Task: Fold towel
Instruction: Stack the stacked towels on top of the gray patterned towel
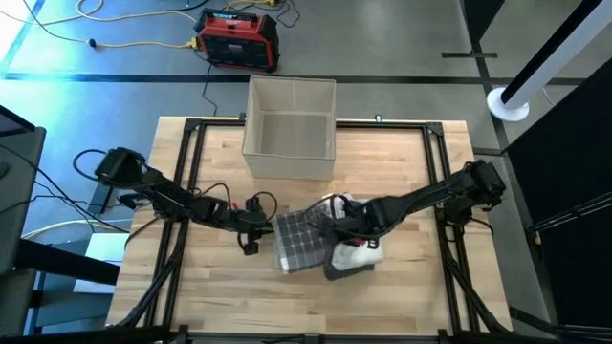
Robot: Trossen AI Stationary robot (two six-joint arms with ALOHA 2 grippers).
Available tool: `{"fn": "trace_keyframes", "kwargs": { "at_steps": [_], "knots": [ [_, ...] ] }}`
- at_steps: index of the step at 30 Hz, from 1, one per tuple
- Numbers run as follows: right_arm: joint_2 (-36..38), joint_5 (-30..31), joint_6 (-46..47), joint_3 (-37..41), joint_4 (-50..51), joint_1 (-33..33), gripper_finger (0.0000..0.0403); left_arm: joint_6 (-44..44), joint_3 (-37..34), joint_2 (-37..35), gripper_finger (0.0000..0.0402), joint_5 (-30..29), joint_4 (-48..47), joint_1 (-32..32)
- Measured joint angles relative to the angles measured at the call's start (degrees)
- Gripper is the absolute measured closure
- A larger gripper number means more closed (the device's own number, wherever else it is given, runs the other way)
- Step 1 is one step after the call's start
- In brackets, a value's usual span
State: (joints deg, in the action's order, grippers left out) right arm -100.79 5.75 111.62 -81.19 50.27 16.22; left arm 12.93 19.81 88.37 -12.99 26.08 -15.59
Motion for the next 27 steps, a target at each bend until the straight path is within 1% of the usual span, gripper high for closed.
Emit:
{"fn": "trace_keyframes", "kwargs": {
  "at_steps": [4, 8, 10, 13, 17, 19, 22, 23, 24, 27],
  "knots": [
    [0.00, -0.19, -2.96, -4.81, 2.15, -1.27, 0.0322, 1.05, 0.46, 5.74, 0.0328, -0.21, 6.24, 0.00],
    [-1.36, -1.60, -8.26, -10.88, 3.35, -2.48, 0.0322, 2.19, 0.49, 8.46, 0.0328, -0.24, 8.59, -0.03],
    [-3.59, -3.62, -11.16, -13.24, 5.34, -3.38, 0.0322, 1.73, 0.46, 8.47, 0.0328, -0.27, 8.74, -0.09],
    [-8.51, -6.29, -15.55, -15.29, 5.49, -4.70, 0.0322, 1.45, 0.33, 7.70, 0.0328, -0.49, 8.75, -0.09],
    [-14.74, -7.25, -19.02, -17.83, 4.05, -6.40, 0.0323, 1.45, 0.23, 7.14, 0.0328, -0.56, 9.63, -0.15],
    [-17.28, -7.38, -20.52, -18.99, 1.66, -7.03, 0.0323, 1.45, 0.23, 7.14, 0.0328, -0.12, 9.69, -0.33],
    [-20.01, -9.43, -23.07, -20.65, -4.63, -7.88, 0.0323, 1.77, 0.20, 7.14, 0.0328, 0.13, 9.69, -0.66],
    [-20.62, -9.91, -23.06, -21.27, -6.27, -8.08, 0.0318, 1.80, 0.20, 7.14, 0.0328, 0.37, 9.71, -0.83],
    [-20.90, -10.40, -23.04, -21.66, -7.55, -8.27, 0.0304, 1.80, 0.20, 7.14, 0.0328, 0.53, 9.73, -0.99],
    [-21.22, -10.49, -23.70, -22.67, -8.04, -8.43, 0.0241, 1.80, 0.20, 7.14, 0.0328, 0.56, 9.60, -1.28]
  ]
}}
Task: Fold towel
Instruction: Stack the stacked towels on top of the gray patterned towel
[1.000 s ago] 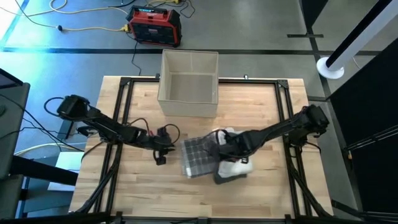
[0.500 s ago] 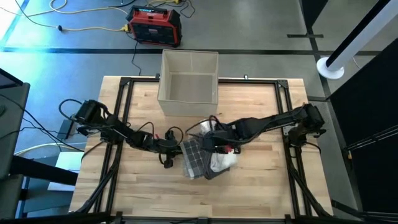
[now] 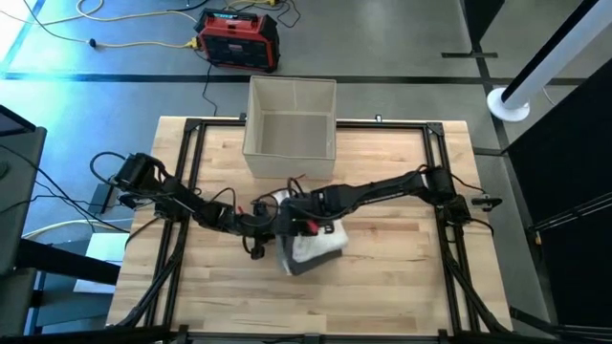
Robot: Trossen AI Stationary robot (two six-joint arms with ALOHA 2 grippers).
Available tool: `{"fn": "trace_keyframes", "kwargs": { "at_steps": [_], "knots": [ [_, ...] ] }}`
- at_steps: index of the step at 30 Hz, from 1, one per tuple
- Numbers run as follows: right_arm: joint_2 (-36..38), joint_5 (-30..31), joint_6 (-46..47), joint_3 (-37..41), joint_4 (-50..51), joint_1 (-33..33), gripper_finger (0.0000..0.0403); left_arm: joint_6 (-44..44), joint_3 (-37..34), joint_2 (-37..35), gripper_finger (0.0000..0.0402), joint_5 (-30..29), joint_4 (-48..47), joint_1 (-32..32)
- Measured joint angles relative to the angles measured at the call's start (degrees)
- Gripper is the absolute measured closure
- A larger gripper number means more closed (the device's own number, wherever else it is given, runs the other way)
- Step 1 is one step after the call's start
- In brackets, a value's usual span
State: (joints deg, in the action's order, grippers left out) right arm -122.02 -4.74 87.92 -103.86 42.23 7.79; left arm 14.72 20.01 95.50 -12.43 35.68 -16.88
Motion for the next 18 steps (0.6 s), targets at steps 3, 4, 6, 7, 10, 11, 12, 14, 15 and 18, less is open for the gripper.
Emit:
{"fn": "trace_keyframes", "kwargs": {
  "at_steps": [3, 4, 6, 7, 10, 11, 12, 14, 15, 18],
  "knots": [
    [0.30, 0.10, -2.60, -1.73, 2.92, 0.11, 0.0190, 0.04, 0.00, -0.24, 0.0328, 0.17, -1.18, -0.12],
    [0.42, 0.11, -3.99, -3.39, 5.34, 0.27, 0.0180, 0.08, 0.01, -0.65, 0.0328, 0.79, -2.21, -0.14],
    [0.66, 0.14, -6.79, -6.72, 10.18, 0.60, 0.0160, 0.16, 0.02, -1.49, 0.0328, 2.02, -4.26, -0.17],
    [0.85, 0.39, -8.41, -8.79, 12.91, 0.91, 0.0153, 0.16, 0.02, -2.40, 0.0328, 3.17, -5.79, -0.20],
    [0.94, 4.09, -13.69, -17.21, 23.76, 2.99, 0.0152, 1.83, 0.00, -8.24, 0.0328, 7.78, -14.37, -0.78],
    [0.94, 6.01, -15.76, -19.73, 26.73, 3.95, 0.0155, 2.87, -0.03, -10.87, 0.0328, 8.58, -17.82, -1.10],
    [0.94, 7.42, -17.73, -22.06, 29.43, 4.84, 0.0160, 3.70, -0.32, -13.70, 0.0328, 8.97, -21.11, -1.48],
    [1.03, 8.60, -20.37, -26.08, 35.73, 6.47, 0.0180, 4.28, -0.48, -19.57, 0.0334, 8.94, -26.42, -2.23],
    [1.05, 9.19, -20.90, -27.50, 39.03, 7.31, 0.0196, 4.26, -0.43, -22.43, 0.0339, 8.14, -27.61, -2.55],
    [1.09, 13.33, -20.71, -28.52, 44.90, 10.09, 0.0270, 1.91, -0.14, -29.27, 0.0359, 5.16, -30.67, -2.39]
  ]
}}
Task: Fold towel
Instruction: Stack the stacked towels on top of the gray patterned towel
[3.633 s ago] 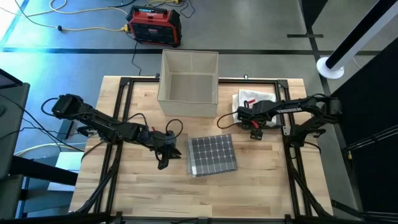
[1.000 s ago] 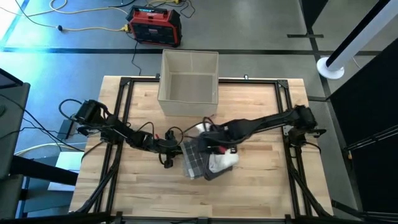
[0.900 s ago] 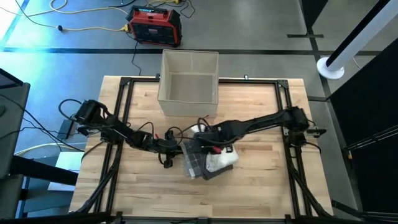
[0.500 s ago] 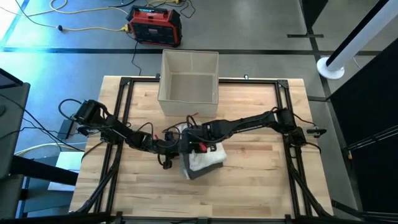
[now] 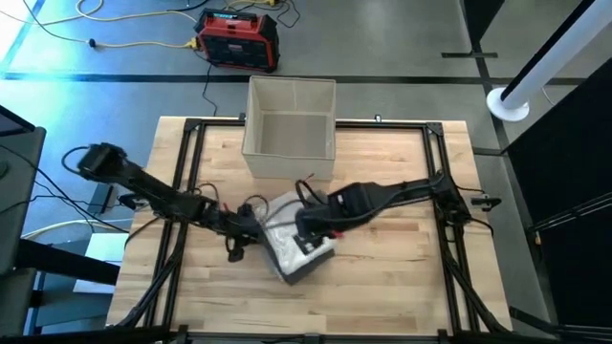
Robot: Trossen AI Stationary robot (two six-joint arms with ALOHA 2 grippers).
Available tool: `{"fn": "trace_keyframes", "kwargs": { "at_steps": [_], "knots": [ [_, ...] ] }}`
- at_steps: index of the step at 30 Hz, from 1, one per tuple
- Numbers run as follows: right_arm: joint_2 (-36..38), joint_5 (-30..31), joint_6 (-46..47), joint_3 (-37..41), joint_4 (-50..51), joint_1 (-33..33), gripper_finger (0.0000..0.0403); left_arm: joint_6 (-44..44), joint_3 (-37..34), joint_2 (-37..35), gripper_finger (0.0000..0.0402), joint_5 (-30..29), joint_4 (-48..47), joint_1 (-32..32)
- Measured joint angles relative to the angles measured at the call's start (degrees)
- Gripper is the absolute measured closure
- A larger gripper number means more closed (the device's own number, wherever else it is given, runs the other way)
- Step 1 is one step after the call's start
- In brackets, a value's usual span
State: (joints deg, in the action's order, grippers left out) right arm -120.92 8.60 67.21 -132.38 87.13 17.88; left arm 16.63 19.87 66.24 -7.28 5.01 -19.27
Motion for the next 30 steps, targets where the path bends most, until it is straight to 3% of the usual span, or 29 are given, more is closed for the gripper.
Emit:
{"fn": "trace_keyframes", "kwargs": {
  "at_steps": [4, 8, 11, 15, 21, 26, 30],
  "knots": [
    [-0.12, 6.16, -2.03, 1.70, -1.58, 2.58, 0.0385, -3.15, 0.41, -4.36, 0.0394, 0.58, -9.21, 2.63],
    [-0.26, 4.52, -2.55, 7.90, -5.27, 3.72, 0.0395, 1.51, 2.22, -6.29, 0.0397, 5.04, -21.92, 4.16],
    [-0.26, 3.48, -1.54, 13.48, -7.22, 5.08, 0.0401, 3.16, 3.69, -8.42, 0.0401, 5.98, -24.38, 2.75],
    [0.62, 4.04, -2.84, 21.85, -16.31, 6.18, 0.0403, -0.72, 3.89, -8.91, 0.0401, 2.41, -11.87, 2.38],
    [8.76, 11.32, -8.35, 38.15, -37.46, 5.31, 0.0403, -9.12, 4.07, -1.89, 0.0401, 2.54, 12.70, 7.27],
    [12.87, 9.39, -14.59, 56.17, -63.28, 3.12, 0.0403, -8.28, 4.00, 7.18, 0.0401, 7.96, 13.43, 11.61],
    [12.96, 3.84, -10.17, 66.63, -77.13, 1.58, 0.0403, -7.38, 3.97, 11.85, 0.0401, 9.65, 10.77, 12.06]
  ]
}}
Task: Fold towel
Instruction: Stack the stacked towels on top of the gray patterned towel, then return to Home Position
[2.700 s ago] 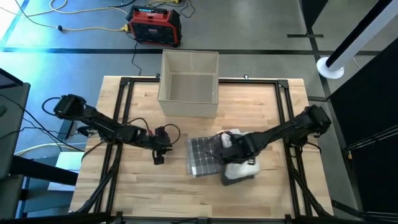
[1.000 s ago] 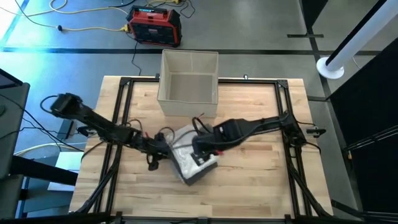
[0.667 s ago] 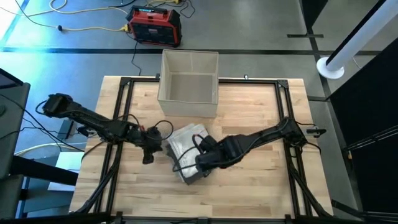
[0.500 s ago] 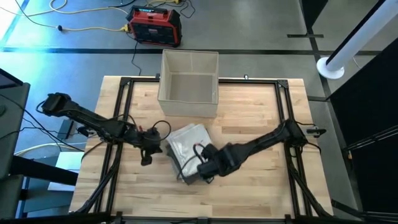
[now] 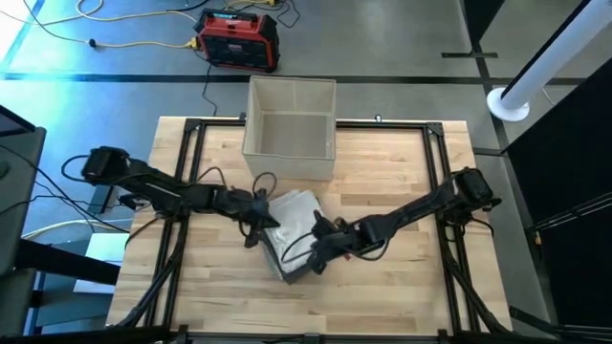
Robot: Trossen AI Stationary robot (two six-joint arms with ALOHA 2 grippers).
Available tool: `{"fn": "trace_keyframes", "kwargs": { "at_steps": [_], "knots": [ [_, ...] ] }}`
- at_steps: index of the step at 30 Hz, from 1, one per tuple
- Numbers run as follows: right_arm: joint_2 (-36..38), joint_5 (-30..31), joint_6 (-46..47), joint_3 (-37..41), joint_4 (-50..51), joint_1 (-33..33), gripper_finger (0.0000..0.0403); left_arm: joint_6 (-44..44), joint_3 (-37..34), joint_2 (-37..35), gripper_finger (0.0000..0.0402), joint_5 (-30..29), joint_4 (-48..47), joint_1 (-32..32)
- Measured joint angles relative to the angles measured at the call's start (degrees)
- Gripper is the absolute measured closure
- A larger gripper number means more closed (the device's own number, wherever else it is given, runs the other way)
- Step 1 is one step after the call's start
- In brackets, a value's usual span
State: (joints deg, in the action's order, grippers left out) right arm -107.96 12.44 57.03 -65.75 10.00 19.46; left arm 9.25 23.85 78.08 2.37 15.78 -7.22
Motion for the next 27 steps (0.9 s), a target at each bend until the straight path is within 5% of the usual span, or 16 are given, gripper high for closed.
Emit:
{"fn": "trace_keyframes", "kwargs": {
  "at_steps": [11, 21, 27],
  "knots": [
    [3.35, 0.75, -1.53, 6.34, -2.94, 0.85, 0.0403, 3.12, 0.87, -2.53, 0.0402, -0.40, -2.29, 0.52],
    [25.66, -0.08, -30.79, 4.47, -2.15, -0.98, 0.0403, 1.16, 11.33, -25.17, 0.0401, 0.91, -16.14, 0.52],
    [43.46, -0.49, -42.38, 15.82, -14.99, -3.93, 0.0403, 2.68, 10.55, -44.37, 0.0401, -2.10, -20.52, 0.01]
  ]
}}
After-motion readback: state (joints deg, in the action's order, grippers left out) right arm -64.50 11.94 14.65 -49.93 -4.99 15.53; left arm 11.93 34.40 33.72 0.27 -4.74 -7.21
